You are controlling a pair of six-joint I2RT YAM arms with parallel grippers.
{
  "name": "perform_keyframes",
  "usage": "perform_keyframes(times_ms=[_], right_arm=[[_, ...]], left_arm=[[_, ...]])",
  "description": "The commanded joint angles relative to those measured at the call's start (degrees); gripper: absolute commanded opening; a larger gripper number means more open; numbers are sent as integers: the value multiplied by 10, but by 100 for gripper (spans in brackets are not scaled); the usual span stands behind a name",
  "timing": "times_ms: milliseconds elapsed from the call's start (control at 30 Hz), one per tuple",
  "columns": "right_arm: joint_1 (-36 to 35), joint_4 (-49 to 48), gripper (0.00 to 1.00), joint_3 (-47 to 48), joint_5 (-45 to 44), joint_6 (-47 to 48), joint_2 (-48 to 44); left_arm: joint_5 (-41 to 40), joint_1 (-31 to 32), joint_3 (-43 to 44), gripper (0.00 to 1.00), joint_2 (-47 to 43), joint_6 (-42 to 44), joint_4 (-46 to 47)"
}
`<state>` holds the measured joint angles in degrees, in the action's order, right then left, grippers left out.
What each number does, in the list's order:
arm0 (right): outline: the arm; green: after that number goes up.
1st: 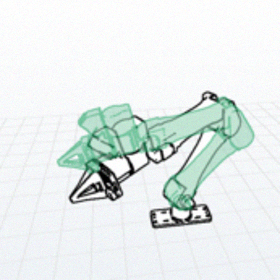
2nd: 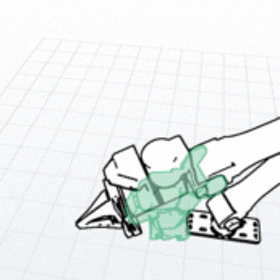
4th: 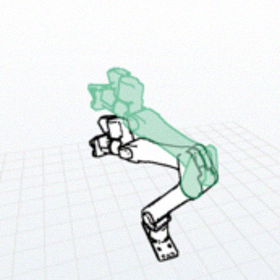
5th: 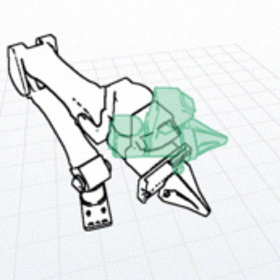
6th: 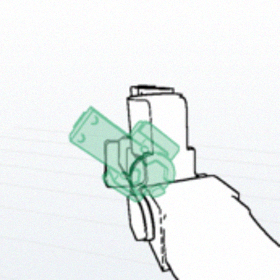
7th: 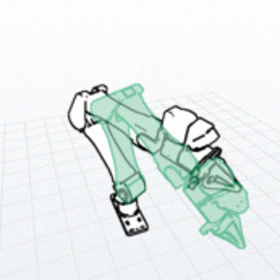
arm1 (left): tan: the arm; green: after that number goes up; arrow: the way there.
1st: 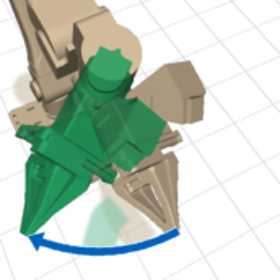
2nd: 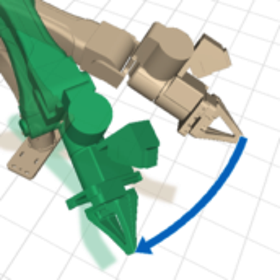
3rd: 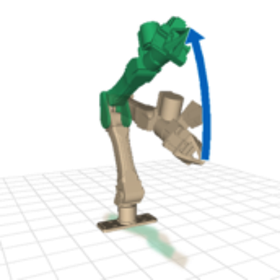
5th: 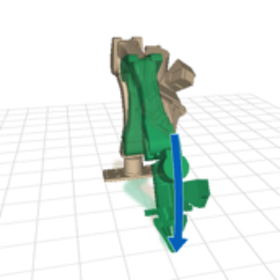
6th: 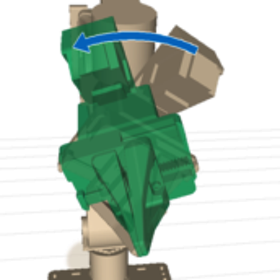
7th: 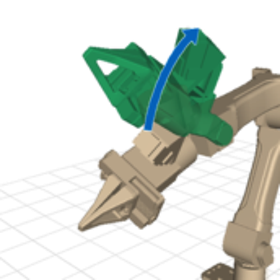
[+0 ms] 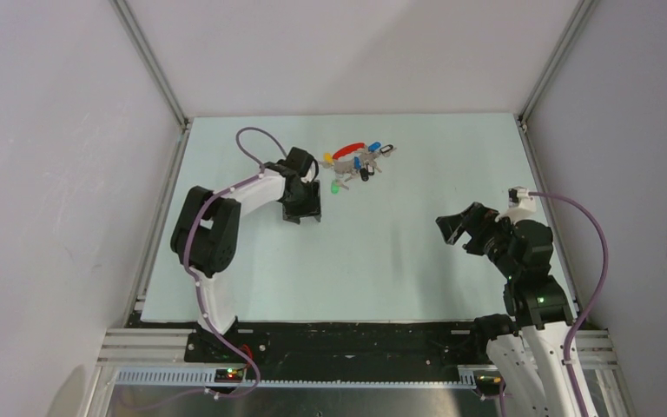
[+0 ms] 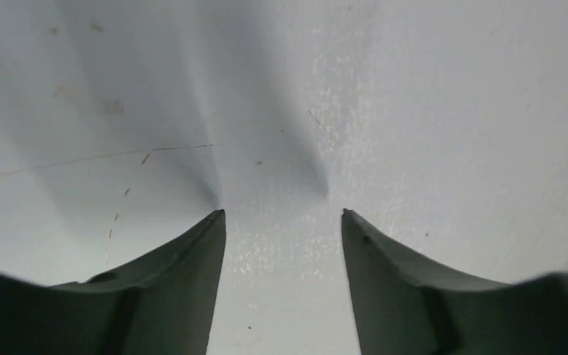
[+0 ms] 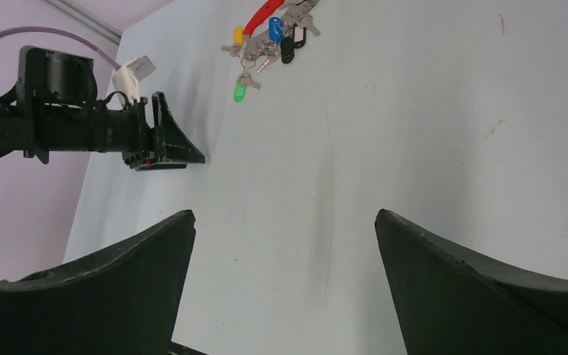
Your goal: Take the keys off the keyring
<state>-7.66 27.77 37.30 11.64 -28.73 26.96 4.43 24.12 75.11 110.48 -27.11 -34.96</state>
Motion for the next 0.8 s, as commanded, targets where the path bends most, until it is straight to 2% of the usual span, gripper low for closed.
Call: perform_keyframes(times_ms=[0, 167, 367, 533, 633, 767], right_arm=[[-7, -28, 98, 0, 25, -2, 29], [-60, -107, 99, 22, 16, -5, 179], [-164, -178, 98, 121, -79, 8, 402], [-202, -230, 95, 222, -145, -4, 572], [-214, -233, 94, 319, -168, -14, 692], [-222, -195, 94, 464, -201, -29, 829]], left_arm=[[-103, 19, 38, 69, -45, 15, 16], [-127, 19, 76, 81, -59, 15, 17], [-156, 19, -19, 95, -169, -5, 75], [-159, 13, -106, 98, -230, -23, 149], [-112, -11, -102, 98, -210, -40, 175], [-62, -43, -43, 97, -150, -54, 195]])
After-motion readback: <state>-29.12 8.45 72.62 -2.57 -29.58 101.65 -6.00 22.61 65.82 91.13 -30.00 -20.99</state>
